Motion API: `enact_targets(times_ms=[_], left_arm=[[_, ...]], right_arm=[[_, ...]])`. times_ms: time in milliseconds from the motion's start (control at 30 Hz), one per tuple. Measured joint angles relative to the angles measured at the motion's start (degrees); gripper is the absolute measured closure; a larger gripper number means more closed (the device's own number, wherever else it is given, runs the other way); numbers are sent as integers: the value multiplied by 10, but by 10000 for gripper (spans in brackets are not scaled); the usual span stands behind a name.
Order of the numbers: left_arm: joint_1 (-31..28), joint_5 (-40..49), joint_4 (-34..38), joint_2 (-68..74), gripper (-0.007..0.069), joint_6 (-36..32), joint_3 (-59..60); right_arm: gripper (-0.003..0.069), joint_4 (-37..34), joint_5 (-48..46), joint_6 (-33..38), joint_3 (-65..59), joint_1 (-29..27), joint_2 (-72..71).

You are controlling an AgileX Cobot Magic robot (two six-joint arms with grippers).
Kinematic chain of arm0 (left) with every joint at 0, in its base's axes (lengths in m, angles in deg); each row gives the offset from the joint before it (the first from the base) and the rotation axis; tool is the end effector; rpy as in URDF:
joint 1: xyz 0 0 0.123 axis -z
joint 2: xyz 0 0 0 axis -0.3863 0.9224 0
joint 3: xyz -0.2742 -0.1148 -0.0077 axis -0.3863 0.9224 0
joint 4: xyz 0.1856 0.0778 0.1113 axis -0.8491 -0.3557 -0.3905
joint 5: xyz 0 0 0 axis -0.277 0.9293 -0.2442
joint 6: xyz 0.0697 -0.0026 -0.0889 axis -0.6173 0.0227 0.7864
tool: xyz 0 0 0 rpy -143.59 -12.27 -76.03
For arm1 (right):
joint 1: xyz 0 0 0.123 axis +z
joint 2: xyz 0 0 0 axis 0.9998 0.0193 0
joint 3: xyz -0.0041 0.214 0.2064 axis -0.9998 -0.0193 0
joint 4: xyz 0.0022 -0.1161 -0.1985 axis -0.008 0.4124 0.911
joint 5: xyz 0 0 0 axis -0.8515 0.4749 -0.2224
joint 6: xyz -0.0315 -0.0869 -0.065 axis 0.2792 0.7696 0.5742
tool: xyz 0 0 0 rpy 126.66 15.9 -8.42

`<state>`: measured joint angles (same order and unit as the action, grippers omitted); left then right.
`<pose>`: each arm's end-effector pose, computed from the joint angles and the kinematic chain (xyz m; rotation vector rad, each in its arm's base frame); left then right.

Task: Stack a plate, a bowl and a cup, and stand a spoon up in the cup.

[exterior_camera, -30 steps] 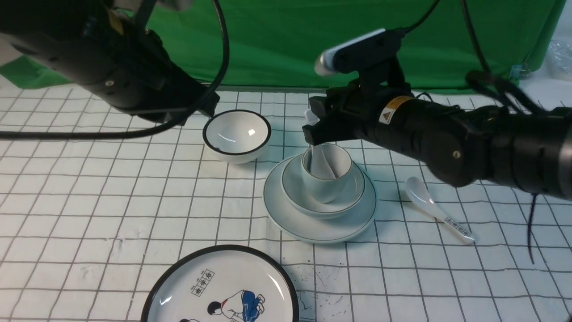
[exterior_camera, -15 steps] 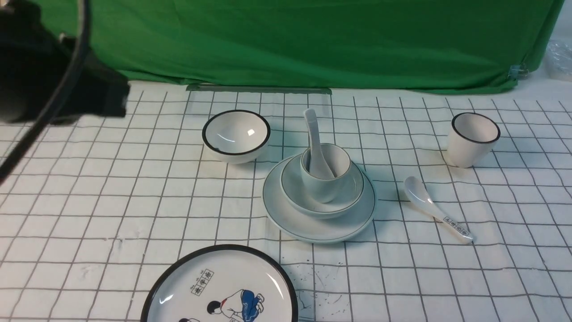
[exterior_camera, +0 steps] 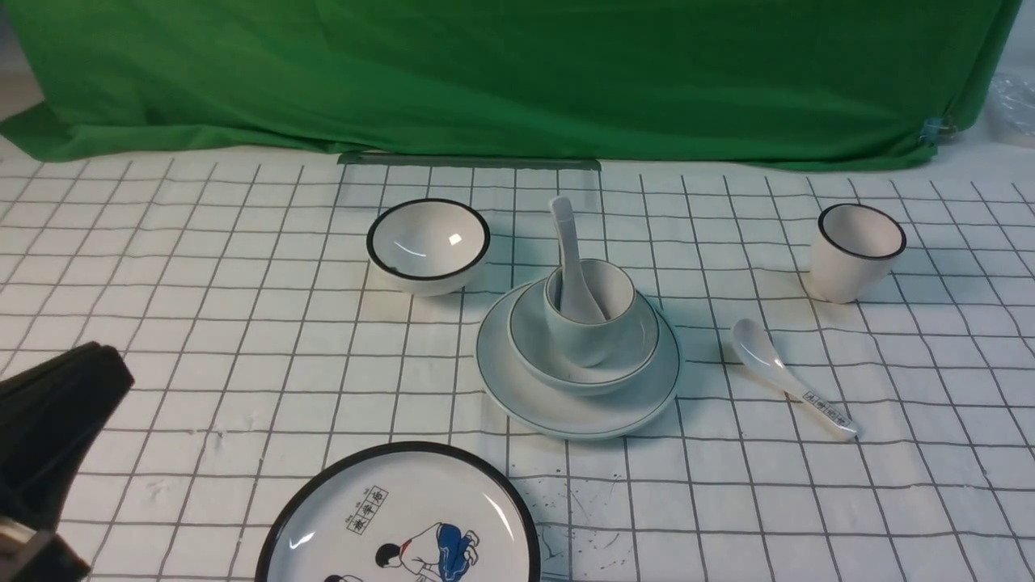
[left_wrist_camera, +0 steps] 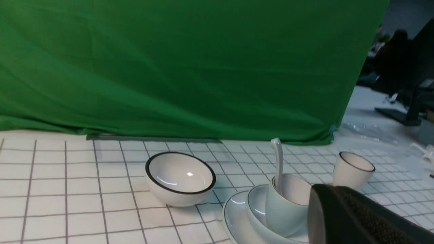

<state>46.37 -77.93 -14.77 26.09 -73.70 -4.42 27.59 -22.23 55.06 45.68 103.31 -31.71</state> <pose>0.0648 -0.0283 0.2784 0.1355 1.5649 -0.5151 0.0323 0.0064 0.2992 -0.0868 1.1791 0.2825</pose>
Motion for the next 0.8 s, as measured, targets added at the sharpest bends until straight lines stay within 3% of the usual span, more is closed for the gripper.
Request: enact_targets(times_ms=[700, 800], left_arm=[[0, -24, -10, -8, 622, 2, 30], [-3, -27, -14, -13, 622, -21, 31]], right_arm=[[515, 0, 4, -4, -1, 0, 0], [503, 0, 4, -4, -1, 0, 0]])
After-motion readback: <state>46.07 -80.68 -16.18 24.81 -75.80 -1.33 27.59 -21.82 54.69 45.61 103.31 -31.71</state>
